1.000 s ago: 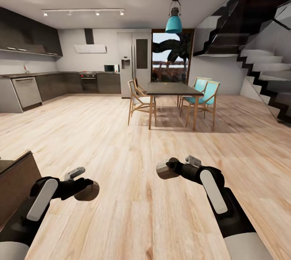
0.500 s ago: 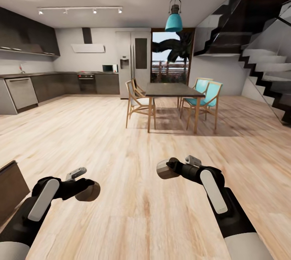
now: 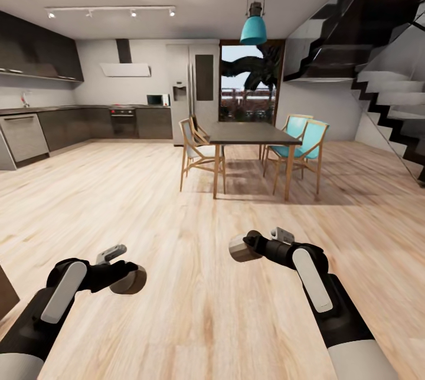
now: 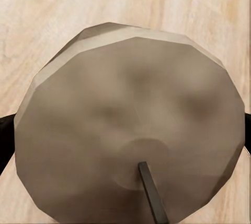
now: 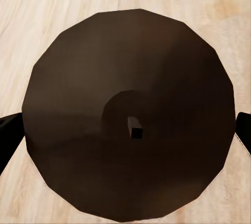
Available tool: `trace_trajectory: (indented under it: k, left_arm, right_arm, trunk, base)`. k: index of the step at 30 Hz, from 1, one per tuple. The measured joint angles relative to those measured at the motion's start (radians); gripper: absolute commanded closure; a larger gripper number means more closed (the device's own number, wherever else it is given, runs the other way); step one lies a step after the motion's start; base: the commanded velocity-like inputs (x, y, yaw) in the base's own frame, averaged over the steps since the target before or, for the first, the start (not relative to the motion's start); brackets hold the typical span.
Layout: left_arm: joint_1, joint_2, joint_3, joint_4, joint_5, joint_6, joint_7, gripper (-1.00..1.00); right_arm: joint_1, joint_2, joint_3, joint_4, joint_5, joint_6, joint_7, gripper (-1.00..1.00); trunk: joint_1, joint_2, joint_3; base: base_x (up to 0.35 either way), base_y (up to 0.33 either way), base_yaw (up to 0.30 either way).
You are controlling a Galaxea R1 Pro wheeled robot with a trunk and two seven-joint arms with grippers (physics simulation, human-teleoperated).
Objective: Place each of the two pumpkins and all three candles from the living room inside a cabinet in the living room (use any cabinet), then make sure every cabinet is closed, and position the cauldron so it is next to a table in the living room.
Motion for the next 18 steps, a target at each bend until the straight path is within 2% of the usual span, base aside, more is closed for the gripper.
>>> trace_trajectory:
  k: [10,18]
  left_arm:
    - [0.000,0.000,-0.003,0.000,0.001,0.000,0.000,1.00]
    - [0.000,0.000,-0.004,0.000,0.001,0.000,-0.001,1.00]
  right_arm:
    - [0.000,0.000,0.000,0.000,0.001,0.000,0.000,1.00]
    - [0.000,0.000,0.000,0.000,0.001,0.000,0.000,1.00]
  trunk:
    - [0.000,0.000,0.000]
    - [0.000,0.000,0.000]
  base:
    - [0.320,-0.084,0.012]
    - [0.290,-0.076,0.233]
